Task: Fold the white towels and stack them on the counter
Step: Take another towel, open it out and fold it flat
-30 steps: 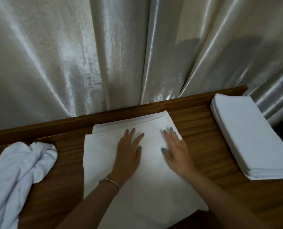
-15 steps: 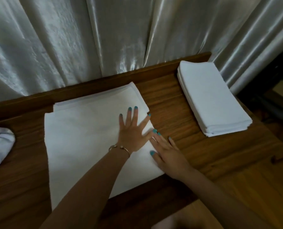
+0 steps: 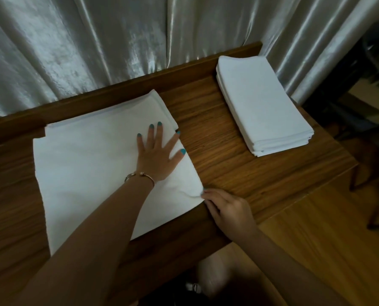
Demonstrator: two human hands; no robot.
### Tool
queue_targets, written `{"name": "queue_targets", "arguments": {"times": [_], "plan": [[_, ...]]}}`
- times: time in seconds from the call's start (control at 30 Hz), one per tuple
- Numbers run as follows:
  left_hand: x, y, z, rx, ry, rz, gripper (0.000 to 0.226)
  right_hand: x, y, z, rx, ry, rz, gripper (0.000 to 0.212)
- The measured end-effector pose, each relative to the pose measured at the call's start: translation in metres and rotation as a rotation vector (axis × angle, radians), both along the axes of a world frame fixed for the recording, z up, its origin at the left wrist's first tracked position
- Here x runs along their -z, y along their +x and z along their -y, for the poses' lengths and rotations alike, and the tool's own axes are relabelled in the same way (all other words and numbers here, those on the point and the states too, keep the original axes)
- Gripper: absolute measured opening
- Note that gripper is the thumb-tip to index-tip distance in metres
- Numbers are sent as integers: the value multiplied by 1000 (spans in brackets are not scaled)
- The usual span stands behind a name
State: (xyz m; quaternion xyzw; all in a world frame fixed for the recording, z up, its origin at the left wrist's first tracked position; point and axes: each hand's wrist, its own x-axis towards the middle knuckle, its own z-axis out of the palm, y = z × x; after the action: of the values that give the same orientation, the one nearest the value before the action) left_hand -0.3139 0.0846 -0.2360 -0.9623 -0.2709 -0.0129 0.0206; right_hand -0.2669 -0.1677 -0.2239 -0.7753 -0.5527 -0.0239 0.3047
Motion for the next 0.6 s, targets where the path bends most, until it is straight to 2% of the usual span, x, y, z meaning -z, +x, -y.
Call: {"name": "queue_targets", "arguments": {"times": [0.23,0.4,0.53,0.6], "plan": [[-1,0,-1,1,-15,-20,68,-6,-4,-11,76,4,-14,8],[-3,2,-3,0,-73,-60,66,-15,-19,-17,190,134,-330,8],[-4,2,-3,2,-78,-87,72,-15,-23,-16,225,30,-284,13],[-5,2,-3,1,-90,-96,71,-14,-22,-16,199,-34,-328,21]]}}
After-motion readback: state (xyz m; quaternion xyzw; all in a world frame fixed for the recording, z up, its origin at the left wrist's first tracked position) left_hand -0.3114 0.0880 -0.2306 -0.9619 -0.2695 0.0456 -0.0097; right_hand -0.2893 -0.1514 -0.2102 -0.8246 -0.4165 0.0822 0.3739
